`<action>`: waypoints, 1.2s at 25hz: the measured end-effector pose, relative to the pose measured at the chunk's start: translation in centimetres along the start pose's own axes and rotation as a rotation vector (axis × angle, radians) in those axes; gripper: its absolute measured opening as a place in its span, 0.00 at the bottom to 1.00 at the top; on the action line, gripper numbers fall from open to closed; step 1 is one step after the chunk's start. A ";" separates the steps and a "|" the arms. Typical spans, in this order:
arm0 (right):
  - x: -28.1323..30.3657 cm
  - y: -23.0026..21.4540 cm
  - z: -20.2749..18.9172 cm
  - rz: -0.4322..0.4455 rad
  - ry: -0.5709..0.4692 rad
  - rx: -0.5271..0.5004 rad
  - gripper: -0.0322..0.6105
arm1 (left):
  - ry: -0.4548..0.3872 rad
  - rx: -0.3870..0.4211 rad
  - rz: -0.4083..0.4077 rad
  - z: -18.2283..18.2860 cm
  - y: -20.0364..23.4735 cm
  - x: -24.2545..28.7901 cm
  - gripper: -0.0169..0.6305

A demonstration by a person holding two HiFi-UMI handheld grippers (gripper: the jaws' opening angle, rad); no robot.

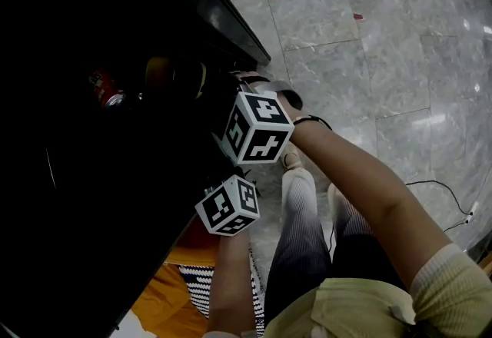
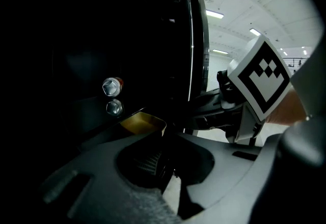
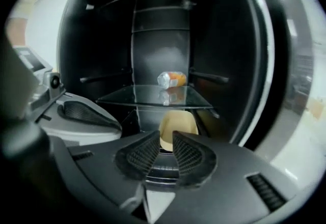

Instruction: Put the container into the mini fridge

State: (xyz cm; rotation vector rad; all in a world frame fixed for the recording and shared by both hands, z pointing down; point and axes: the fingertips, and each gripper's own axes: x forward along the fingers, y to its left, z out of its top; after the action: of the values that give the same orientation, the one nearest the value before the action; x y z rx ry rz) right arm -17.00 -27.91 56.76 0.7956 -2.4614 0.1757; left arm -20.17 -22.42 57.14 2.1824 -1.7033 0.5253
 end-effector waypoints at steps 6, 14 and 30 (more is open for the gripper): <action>-3.4 0.3 0.7 -0.036 -0.028 0.080 0.19 | -0.007 0.040 -0.034 2.0 -1.1 -1.6 0.06; -9.2 0.9 3.2 -0.074 -0.089 0.181 0.18 | -0.033 0.018 -0.052 5.2 -3.5 -5.0 0.06; -17.4 2.9 7.5 -0.139 -0.167 0.327 0.18 | -0.040 -0.053 -0.051 9.6 -5.1 -11.2 0.06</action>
State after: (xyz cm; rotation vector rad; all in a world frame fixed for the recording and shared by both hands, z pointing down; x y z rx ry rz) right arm -10.28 -18.81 41.25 1.1581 -2.5558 0.4869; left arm -16.85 -16.19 43.23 2.2067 -1.6578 0.4212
